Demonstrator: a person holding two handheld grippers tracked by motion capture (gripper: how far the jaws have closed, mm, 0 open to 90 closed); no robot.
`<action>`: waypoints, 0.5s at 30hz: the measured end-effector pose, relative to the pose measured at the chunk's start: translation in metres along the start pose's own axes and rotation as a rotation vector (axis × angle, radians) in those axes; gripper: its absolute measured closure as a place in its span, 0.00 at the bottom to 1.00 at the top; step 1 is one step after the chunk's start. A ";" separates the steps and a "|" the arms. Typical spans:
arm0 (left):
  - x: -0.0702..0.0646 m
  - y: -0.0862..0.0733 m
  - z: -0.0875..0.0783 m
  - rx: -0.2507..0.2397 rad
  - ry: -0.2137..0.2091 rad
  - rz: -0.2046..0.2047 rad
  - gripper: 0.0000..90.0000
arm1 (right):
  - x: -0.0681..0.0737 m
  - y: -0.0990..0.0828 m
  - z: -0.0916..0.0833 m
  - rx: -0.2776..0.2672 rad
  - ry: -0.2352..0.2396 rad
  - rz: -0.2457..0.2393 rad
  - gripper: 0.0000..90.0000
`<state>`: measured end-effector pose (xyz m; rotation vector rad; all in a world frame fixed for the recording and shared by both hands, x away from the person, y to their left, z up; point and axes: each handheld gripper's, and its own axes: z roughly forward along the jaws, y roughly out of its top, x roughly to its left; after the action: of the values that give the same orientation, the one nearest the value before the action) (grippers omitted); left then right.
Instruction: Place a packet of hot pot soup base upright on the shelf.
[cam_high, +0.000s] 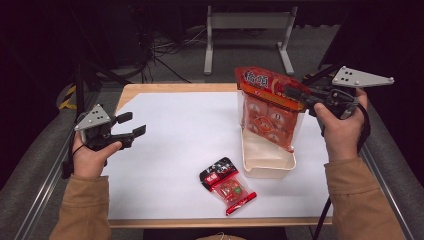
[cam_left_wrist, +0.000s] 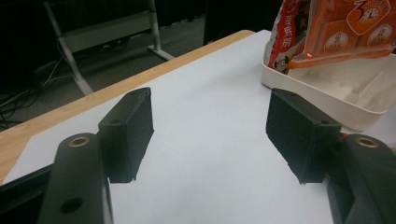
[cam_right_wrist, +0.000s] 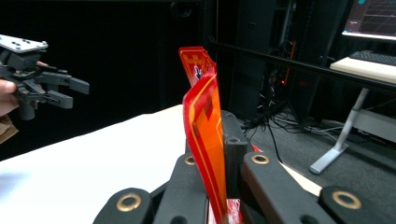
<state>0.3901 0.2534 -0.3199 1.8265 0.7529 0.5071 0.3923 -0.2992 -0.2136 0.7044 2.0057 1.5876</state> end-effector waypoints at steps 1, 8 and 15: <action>0.000 0.000 0.000 0.000 0.001 -0.002 0.37 | -0.001 -0.002 0.000 0.000 -0.005 0.005 0.99; 0.000 -0.001 0.001 0.001 0.002 0.000 0.36 | -0.005 -0.015 0.002 -0.004 -0.019 0.030 0.99; 0.000 -0.001 0.003 0.011 -0.003 -0.001 0.35 | -0.005 -0.029 0.006 0.015 -0.033 0.034 0.99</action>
<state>0.3915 0.2513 -0.3220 1.8364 0.7554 0.5006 0.3972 -0.3044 -0.2433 0.7688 1.9938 1.5712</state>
